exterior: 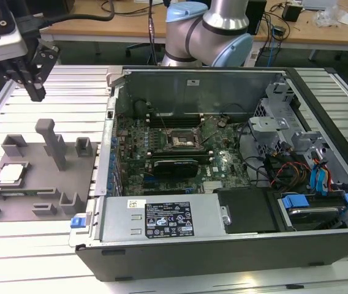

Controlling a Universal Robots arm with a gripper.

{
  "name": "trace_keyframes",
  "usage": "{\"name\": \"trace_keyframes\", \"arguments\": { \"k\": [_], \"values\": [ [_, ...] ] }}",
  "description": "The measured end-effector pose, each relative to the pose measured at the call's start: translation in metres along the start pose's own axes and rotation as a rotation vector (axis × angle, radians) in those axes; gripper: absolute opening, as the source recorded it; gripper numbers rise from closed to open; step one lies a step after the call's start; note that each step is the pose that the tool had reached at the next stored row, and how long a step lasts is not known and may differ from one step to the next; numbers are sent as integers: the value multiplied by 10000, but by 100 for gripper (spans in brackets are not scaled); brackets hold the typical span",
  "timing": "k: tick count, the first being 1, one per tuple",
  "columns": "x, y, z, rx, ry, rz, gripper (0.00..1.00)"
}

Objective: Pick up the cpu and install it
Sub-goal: 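Reach for the cpu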

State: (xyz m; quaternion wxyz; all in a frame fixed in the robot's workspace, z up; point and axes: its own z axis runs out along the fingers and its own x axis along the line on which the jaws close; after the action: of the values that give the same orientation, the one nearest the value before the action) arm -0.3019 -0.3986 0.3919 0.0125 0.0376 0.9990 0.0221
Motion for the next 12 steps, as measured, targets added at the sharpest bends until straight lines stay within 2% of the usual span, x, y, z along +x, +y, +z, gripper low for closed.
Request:
{"name": "trace_keyframes", "arguments": {
  "k": [5,8,12],
  "values": [
    [76,-6,1,1,1,0,11],
    [136,-11,23,1,2,-1,11],
    [279,-25,100,0,1,0,11]
  ]
}}
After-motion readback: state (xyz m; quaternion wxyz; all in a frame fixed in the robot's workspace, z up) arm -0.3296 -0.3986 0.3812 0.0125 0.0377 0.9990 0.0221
